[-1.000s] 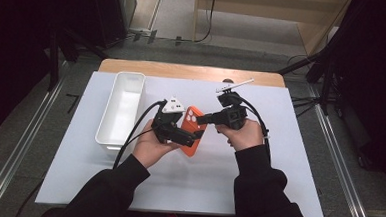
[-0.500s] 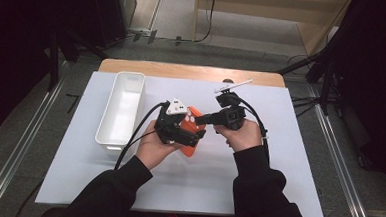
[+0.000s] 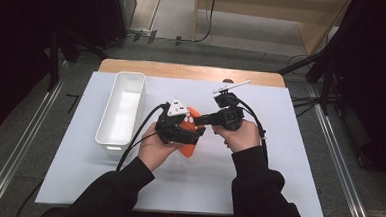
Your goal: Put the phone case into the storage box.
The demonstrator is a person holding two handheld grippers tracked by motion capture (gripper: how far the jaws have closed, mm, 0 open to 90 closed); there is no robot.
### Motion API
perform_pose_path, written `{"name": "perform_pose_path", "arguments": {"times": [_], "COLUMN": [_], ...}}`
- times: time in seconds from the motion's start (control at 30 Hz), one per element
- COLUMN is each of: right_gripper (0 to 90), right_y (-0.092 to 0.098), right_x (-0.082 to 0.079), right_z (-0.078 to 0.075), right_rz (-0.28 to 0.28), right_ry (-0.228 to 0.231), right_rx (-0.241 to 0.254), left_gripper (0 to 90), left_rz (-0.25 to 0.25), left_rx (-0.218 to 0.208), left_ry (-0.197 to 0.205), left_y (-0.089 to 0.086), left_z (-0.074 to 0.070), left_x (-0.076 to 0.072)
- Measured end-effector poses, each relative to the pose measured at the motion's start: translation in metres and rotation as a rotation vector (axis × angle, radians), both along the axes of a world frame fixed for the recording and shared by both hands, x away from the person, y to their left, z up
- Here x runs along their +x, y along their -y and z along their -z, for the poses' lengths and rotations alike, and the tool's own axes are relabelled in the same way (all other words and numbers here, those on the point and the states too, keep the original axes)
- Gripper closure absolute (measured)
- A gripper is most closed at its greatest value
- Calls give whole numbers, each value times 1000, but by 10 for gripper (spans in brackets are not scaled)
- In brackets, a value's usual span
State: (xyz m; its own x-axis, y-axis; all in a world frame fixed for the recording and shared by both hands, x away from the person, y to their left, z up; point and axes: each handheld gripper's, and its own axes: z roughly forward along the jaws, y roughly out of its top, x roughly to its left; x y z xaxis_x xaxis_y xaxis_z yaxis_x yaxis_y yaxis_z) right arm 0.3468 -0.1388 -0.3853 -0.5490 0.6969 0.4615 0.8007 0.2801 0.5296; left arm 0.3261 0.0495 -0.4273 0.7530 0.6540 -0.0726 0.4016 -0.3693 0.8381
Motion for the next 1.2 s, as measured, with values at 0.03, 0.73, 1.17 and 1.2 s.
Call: {"name": "perform_pose_path", "arguments": {"times": [0.03, 0.73, 1.17, 1.2], "right_gripper": [742, 739, 690, 686], "right_y": [0, -1, 2, 3], "right_x": [0, -1, -3, -3], "right_z": [0, 0, -7, -8], "right_rz": [1, -11, -19, -17], "right_ry": [1, -5, 26, 30], "right_rx": [0, 10, 28, 30], "left_gripper": [136, 163, 163, 163], "left_rz": [1, 11, 27, 29], "left_rx": [1, 18, 19, 20], "left_ry": [0, -21, -37, -38], "left_y": [0, -3, -2, -2], "left_z": [0, -4, -7, -7], "left_x": [0, 0, -2, -2]}}
